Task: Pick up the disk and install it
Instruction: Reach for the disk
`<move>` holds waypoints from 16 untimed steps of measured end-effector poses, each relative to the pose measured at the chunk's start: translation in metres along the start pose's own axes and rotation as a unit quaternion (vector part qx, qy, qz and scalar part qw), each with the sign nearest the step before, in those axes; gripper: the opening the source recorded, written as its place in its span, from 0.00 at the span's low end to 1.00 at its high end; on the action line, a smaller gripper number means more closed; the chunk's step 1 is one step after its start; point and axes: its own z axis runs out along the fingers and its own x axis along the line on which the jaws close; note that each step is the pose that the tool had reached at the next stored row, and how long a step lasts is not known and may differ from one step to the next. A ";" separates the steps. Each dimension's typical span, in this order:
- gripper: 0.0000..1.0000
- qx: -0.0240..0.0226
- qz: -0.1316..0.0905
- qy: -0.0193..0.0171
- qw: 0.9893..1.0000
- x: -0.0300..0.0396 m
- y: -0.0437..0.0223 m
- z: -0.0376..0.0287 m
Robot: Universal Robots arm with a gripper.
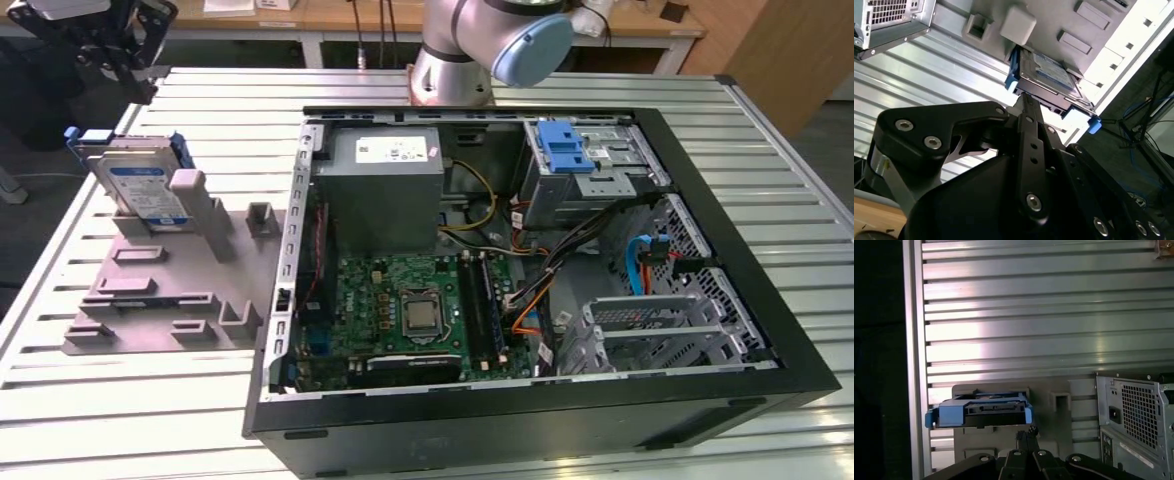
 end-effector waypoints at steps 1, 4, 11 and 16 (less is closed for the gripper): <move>0.11 0.000 0.000 0.000 1.000 0.0033 0.0000 0.0002; 0.11 0.000 0.000 0.000 1.000 0.0128 0.0003 0.0006; 0.11 0.000 0.000 0.000 1.000 0.0304 0.0002 0.0014; 0.11 0.000 0.000 0.000 1.000 0.0397 -0.0004 0.0017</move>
